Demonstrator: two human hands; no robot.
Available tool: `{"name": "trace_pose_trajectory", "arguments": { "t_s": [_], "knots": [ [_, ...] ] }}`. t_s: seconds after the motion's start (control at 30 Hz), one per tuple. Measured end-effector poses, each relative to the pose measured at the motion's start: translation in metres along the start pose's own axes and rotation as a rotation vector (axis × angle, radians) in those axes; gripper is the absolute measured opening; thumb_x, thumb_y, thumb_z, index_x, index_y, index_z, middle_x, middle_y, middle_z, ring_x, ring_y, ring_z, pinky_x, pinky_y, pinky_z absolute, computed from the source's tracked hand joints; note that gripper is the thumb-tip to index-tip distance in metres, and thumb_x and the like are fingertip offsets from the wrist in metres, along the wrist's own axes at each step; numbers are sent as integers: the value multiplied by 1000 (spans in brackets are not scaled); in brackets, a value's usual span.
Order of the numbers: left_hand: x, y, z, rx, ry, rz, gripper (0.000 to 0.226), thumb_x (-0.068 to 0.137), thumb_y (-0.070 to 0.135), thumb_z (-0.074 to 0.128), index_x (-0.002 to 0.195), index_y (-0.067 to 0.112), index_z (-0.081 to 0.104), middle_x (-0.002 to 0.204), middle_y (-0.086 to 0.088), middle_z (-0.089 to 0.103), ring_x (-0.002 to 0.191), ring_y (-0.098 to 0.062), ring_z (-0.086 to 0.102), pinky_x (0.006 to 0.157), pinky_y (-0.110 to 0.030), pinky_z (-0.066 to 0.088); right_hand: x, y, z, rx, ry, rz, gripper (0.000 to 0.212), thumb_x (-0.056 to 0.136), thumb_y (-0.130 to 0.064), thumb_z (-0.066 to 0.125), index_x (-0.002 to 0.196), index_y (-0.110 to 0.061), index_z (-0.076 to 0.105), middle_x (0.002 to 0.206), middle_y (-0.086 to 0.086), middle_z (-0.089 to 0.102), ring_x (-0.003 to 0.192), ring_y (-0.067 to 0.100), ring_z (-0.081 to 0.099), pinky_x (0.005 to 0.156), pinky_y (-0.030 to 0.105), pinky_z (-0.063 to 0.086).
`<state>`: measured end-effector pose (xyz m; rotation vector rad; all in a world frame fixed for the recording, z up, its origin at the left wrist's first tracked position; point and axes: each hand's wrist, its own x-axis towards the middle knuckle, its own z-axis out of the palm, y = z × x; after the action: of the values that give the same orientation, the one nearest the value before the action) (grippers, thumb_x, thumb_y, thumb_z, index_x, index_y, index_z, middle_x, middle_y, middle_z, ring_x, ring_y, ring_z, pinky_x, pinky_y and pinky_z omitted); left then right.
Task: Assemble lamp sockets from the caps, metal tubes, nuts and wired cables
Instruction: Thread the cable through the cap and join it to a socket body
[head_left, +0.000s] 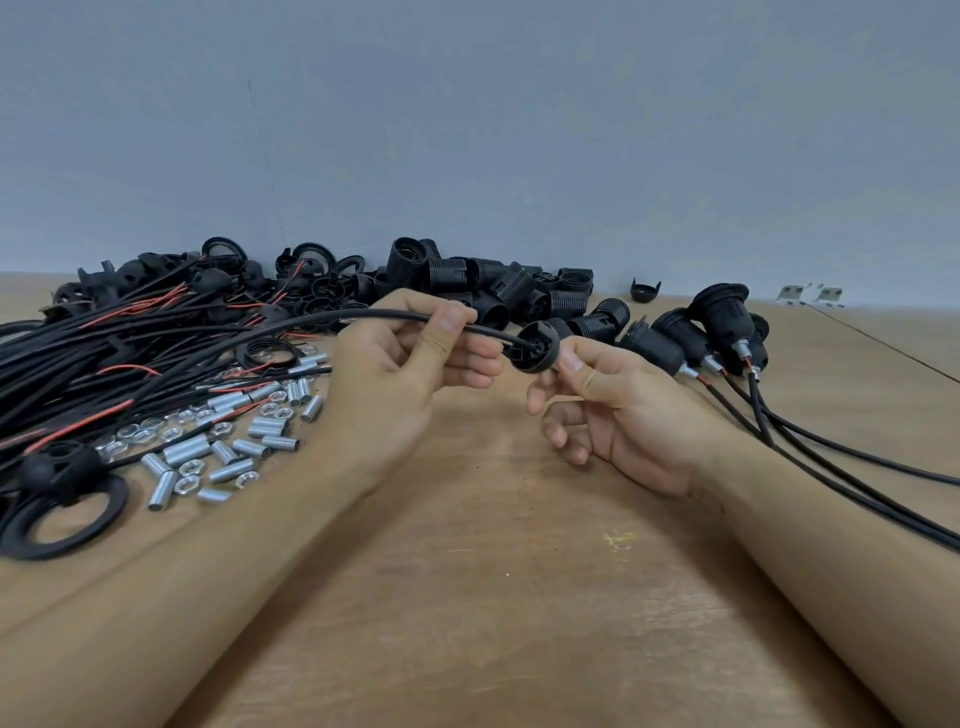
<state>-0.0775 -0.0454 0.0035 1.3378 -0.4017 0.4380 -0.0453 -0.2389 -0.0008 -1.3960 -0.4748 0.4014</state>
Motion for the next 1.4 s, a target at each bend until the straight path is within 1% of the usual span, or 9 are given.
{"name": "trace_pose_trajectory", "arguments": {
  "t_s": [0.4,0.53,0.63,0.77,0.93,1.1,1.2,1.3,1.4],
  "knots": [
    [3,-5,-9,285,-23,-72,14,96,12,59,86,8,69,70,-3,72,59,-12,64,59,-25,55,-4,0,10,-314,131,-170,13,83,-17,70,89,-6,68,78,8,69,54,20,53,43,28,42],
    [-1,-4,-8,440,-115,-89,13,91,27,67,85,18,75,70,-5,70,55,-6,57,57,-18,49,-7,0,12,-461,106,-124,10,88,-18,69,91,-9,73,69,0,67,55,12,55,48,26,47],
    [3,-2,-8,295,-13,-196,42,81,51,59,92,13,72,62,1,65,53,-11,56,55,-24,50,-6,-2,11,-387,120,-78,25,79,-28,70,87,-5,75,66,4,65,59,17,54,49,27,44],
    [12,0,-11,47,187,-147,31,95,35,55,87,5,58,68,-3,69,51,-15,58,53,-26,51,-6,-4,12,-337,113,-40,30,75,-30,69,86,-3,75,65,7,67,56,15,56,49,26,46],
    [6,-3,-9,179,32,-294,50,88,56,51,76,14,76,79,-16,68,69,-20,59,63,-31,49,-10,-6,18,-265,-84,38,35,77,-31,71,89,2,72,74,12,70,57,18,55,47,26,40],
    [2,-1,-6,213,-251,-501,61,80,71,49,92,21,80,78,-2,71,83,-26,57,79,-44,46,-14,-8,23,-228,-259,99,18,87,-20,62,79,-4,64,56,-8,62,39,2,40,38,15,25],
    [3,-1,-4,130,-159,-459,58,81,68,52,104,21,77,100,-5,75,89,-23,62,82,-46,45,-11,-6,22,-150,-200,109,18,84,-19,63,80,-2,66,61,1,62,38,3,40,34,15,28],
    [8,-1,-8,18,47,-337,35,81,53,60,89,23,77,90,0,75,71,-12,61,75,-38,47,-8,-7,18,-103,-174,139,29,81,-23,66,91,4,66,68,8,62,41,6,43,34,15,33],
    [6,-1,-11,46,-11,-334,31,80,47,63,80,22,80,88,0,75,72,-12,62,71,-32,49,-8,-6,15,-131,-170,154,21,82,-24,65,85,-4,70,68,9,63,43,7,44,33,15,31]
  ]
}}
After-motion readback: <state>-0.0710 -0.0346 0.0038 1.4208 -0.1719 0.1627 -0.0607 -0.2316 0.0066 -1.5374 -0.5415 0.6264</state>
